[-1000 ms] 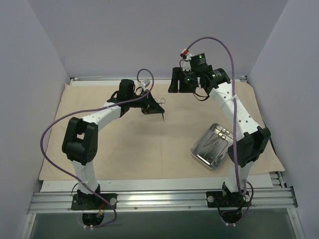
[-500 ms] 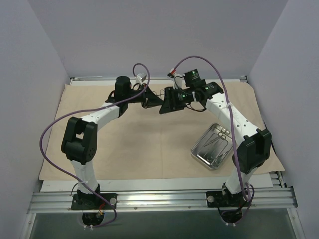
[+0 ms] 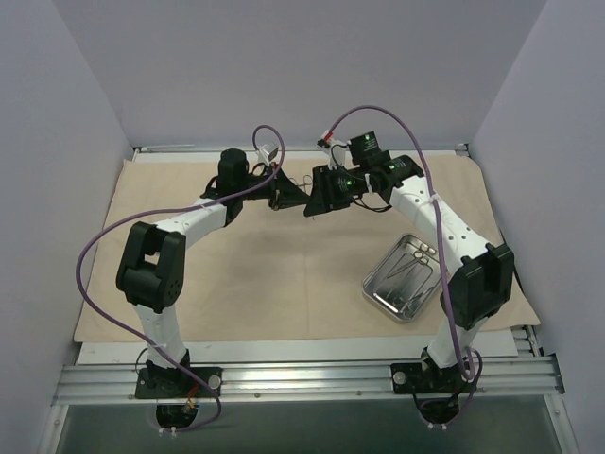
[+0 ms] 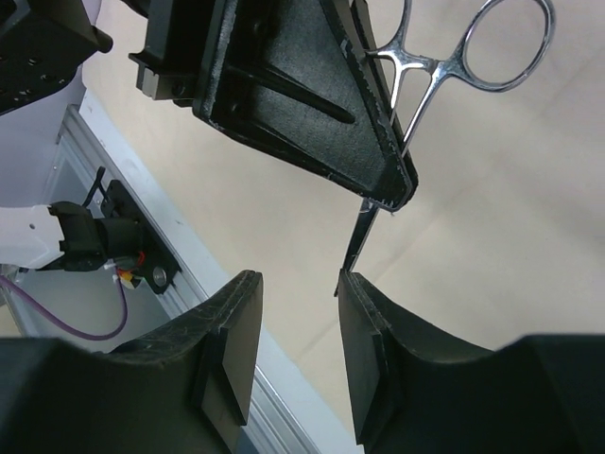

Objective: Open and lay out the surgical kit
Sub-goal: Place the medical item in the surgical kit.

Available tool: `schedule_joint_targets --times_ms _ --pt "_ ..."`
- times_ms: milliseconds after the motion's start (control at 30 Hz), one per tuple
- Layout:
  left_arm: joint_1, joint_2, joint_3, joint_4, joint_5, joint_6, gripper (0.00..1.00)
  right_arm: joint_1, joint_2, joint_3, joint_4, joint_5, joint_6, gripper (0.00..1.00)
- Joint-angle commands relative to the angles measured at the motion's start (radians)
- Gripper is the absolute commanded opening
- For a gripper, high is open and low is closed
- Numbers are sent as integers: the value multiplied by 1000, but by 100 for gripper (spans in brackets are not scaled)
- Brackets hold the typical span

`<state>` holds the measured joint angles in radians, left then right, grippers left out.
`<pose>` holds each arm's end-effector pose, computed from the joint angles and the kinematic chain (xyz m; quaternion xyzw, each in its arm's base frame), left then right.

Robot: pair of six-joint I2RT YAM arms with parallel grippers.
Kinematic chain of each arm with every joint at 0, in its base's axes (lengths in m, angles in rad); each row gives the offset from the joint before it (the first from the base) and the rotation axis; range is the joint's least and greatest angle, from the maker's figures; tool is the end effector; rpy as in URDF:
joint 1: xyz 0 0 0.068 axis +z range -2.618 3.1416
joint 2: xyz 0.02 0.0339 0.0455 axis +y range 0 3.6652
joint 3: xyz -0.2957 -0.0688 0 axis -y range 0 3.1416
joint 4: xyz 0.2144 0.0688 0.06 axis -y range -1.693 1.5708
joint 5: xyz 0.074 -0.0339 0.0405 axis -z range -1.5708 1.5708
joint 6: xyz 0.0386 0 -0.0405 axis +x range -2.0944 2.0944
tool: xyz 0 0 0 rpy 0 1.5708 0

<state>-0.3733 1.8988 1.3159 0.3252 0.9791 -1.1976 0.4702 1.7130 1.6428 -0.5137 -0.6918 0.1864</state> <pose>0.3791 -0.1829 0.3012 -0.0170 0.7555 -0.6443 0.1175 0.3156 0.1880 0.3938 -0.2762 0.7975 0.4263 0.3255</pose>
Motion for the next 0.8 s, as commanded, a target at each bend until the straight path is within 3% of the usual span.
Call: schedule_joint_targets --times_ms 0,667,767 --pt "-1 -44 -1 80 27 -7 2 -8 14 6 -32 20 -28 38" --pt "-1 -61 -33 136 56 -36 2 -7 53 -8 -2 38 -22 23" --pt "1 -56 -32 138 61 -37 2 -7 53 -1 -9 70 -24 10"
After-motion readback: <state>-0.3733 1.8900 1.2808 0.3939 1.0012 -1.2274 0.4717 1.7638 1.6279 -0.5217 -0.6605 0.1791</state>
